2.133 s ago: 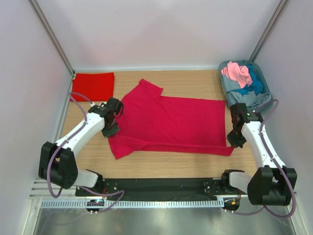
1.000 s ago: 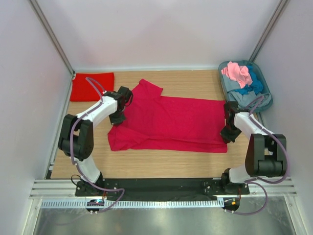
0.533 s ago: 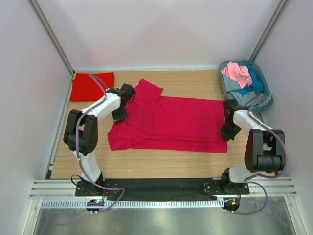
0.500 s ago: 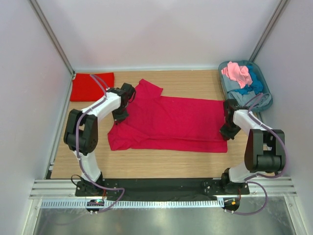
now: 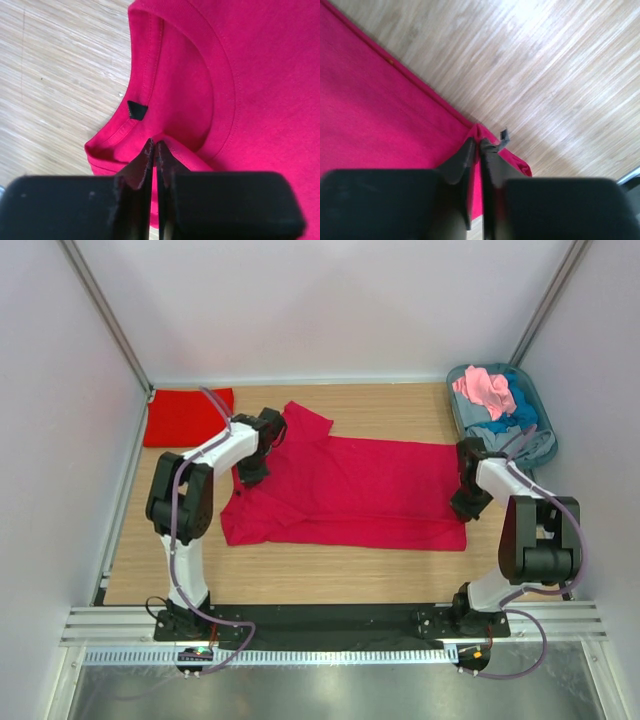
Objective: Fold and stack the t-shirts
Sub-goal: Fold the tshirt
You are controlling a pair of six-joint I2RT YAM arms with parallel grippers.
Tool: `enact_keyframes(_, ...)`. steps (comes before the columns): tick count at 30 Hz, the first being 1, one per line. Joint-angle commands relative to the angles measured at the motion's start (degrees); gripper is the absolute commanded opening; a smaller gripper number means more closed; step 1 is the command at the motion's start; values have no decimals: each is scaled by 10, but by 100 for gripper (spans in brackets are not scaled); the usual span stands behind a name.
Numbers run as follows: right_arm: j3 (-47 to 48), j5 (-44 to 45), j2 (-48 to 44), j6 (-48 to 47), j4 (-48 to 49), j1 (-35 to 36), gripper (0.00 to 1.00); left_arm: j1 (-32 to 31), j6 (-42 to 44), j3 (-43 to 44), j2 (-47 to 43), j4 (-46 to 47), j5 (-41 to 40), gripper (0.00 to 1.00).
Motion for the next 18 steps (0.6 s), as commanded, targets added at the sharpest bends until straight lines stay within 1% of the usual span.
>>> enact_keyframes(1, 37, 15, 1, -1, -6, -3, 21, -2, 5, 47, 1, -27, -30, 6)
enact_keyframes(2, 43, 9, -11, -2, -13, -3, 27, -1, 3, 70, 0, -37, -32, 12)
enact_keyframes(3, 57, 6, -22, 1, -43, -3, 36, -2, 5, 81, -4, -50, -36, 20)
enact_keyframes(4, 61, 3, -35, 7, -61, -3, 40, -2, 5, 90, -10, -54, -39, 37)
enact_keyframes(5, 62, 2, -50, 14, -78, -3, 45, -2, 5, 100, -16, -60, -41, 43)
enact_keyframes(6, 58, -2, -84, 32, -112, -3, 52, -2, -8, 111, -32, -70, -40, 47)
enact_keyframes(7, 55, -3, -97, 41, -130, -3, 54, -3, -10, 108, -40, -70, -18, 50)
enact_keyframes(8, 49, -6, -113, 48, -145, -3, 55, -5, -11, 101, -49, -68, -5, 53)
enact_keyframes(9, 36, -8, -124, 55, -169, -3, 56, -13, -14, 76, -71, -66, 3, 54)
enact_keyframes(11, 14, -19, -152, 66, -172, -3, 56, -17, -25, 34, -97, -62, 26, 55)
enact_keyframes(12, -10, -33, -159, 72, -165, -3, 56, -21, -27, 1, -112, -45, 37, 55)
enact_keyframes(13, -21, -39, -163, 79, -159, -3, 56, -22, -33, -54, -145, -36, 45, 55)
enact_keyframes(15, -42, -47, -160, 81, -139, -3, 56, -21, -35, -114, -178, -12, 66, 55)
enact_keyframes(16, -48, -45, -158, 82, -129, -3, 56, -22, -36, -159, -212, -7, 67, 54)
enact_keyframes(18, -55, -32, -151, 80, -109, -3, 56, -21, -36, -190, -242, -2, 73, 55)
